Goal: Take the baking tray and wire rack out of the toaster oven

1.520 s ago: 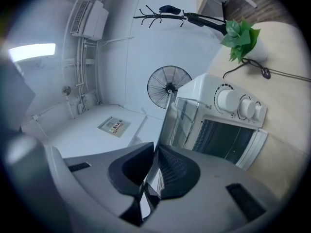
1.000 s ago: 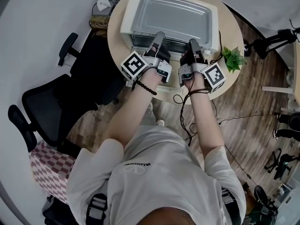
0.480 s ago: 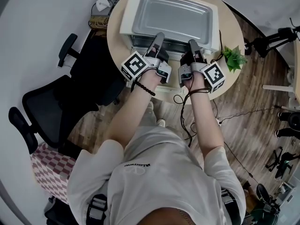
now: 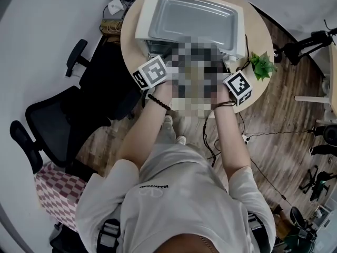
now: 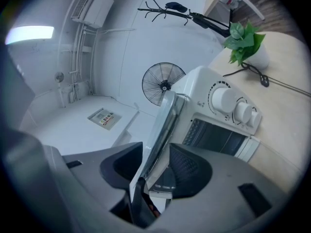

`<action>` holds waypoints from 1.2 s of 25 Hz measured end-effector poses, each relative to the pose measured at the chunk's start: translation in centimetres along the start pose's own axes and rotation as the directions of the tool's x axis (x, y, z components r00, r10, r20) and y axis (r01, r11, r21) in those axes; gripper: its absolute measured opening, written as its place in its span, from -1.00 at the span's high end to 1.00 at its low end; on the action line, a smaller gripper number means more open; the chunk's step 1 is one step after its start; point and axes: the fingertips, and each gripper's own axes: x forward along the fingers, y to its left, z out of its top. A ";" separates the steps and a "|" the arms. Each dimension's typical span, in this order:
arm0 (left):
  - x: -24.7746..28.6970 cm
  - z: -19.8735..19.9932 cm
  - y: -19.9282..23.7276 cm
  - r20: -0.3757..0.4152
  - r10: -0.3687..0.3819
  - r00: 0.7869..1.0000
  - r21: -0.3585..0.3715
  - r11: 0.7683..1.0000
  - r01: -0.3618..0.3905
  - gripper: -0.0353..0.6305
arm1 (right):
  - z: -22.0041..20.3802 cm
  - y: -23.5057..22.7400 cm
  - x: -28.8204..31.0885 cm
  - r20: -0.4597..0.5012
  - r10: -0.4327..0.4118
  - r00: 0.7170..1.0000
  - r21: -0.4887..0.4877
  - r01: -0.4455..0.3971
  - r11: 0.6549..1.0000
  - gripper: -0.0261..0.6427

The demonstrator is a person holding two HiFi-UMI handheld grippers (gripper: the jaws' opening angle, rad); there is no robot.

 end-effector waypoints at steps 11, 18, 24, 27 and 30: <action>-3.3 -1.9 -0.5 -0.064 -0.014 0.998 0.091 0.996 0.020 0.12 | -1.1 0.2 -3.0 0.023 0.008 1.000 -0.078 -0.006 0.997 0.40; -6.0 -2.2 -2.7 -0.050 -0.050 0.998 0.367 0.928 0.064 0.84 | -0.7 0.2 -6.9 0.046 -0.005 0.999 -0.264 0.017 0.964 0.60; -9.8 -2.1 -6.9 -0.018 -0.114 0.993 0.621 0.777 0.101 0.88 | 0.7 2.3 -12.2 0.091 0.028 0.995 -0.547 0.026 0.837 0.90; -12.5 -2.2 -8.6 0.011 -0.132 0.991 0.720 0.689 0.083 0.88 | 1.7 4.2 -15.7 0.128 0.063 0.990 -0.722 0.050 0.690 0.94; -15.2 -2.8 -10.4 0.033 -0.146 0.989 0.787 0.614 0.064 0.88 | 3.0 5.3 -19.4 0.173 0.091 0.981 -0.819 0.092 0.566 0.94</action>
